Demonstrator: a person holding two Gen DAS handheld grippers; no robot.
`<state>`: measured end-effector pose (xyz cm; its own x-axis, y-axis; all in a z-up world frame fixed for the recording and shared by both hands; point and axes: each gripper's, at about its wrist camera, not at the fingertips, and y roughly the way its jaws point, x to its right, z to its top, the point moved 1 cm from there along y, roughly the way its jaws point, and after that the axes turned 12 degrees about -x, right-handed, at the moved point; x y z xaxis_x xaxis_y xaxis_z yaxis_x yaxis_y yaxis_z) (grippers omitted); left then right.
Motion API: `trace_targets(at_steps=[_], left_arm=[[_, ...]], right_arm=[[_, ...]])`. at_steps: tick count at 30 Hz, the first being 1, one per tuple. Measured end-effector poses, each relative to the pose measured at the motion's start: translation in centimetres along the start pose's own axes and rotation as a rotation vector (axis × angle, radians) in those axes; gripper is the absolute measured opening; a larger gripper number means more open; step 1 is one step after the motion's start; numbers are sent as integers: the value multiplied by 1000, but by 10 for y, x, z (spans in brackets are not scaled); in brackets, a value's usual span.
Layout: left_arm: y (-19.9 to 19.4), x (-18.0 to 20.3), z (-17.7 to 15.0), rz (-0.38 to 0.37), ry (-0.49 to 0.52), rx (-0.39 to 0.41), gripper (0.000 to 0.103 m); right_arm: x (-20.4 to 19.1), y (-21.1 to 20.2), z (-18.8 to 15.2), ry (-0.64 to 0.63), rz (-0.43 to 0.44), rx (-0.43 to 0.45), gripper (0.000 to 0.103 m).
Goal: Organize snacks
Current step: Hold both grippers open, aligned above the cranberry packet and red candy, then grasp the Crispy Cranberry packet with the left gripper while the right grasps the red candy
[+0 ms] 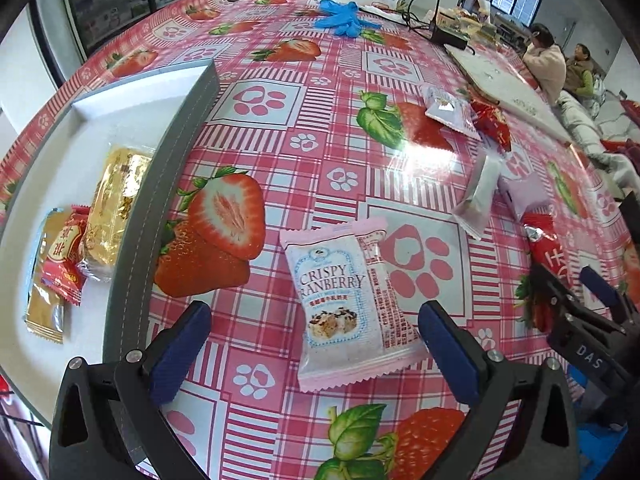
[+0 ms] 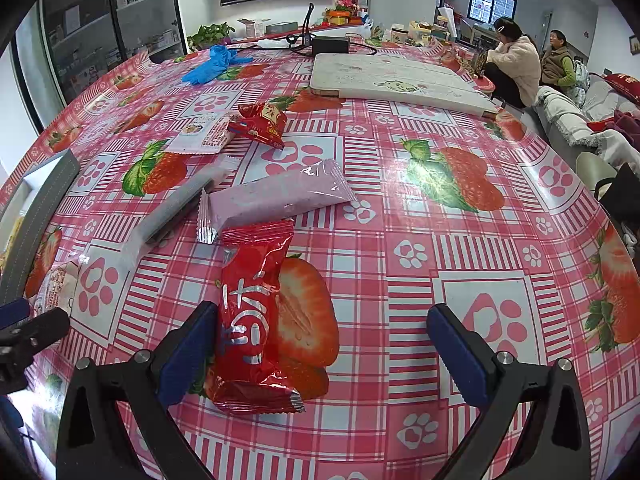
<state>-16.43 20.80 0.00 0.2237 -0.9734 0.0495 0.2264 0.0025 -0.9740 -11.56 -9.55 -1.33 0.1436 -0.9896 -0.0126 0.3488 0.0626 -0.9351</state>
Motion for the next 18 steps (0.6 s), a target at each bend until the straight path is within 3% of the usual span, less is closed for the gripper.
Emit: trace_targets(at_steps=[3, 12, 14, 15, 17, 18], left_arm=[[5, 9, 5, 48, 37, -14, 103], [8, 17, 12, 37, 94, -33, 102], [5, 17, 10, 29, 107, -31, 98], [4, 17, 10, 27, 115, -27, 93], [-1, 16, 8, 20, 122, -13, 78], [-4, 16, 7, 16, 125, -5, 60]], right_arm=[[0, 0, 0, -1, 0, -2, 103], [-9, 4, 20, -38, 17, -132, 103], [-13, 4, 22, -58, 17, -150, 97], [-14, 4, 22, -65, 20, -156, 94], [-17, 0, 21, -88, 25, -163, 76], [-20, -2, 21, -102, 28, -168, 71]])
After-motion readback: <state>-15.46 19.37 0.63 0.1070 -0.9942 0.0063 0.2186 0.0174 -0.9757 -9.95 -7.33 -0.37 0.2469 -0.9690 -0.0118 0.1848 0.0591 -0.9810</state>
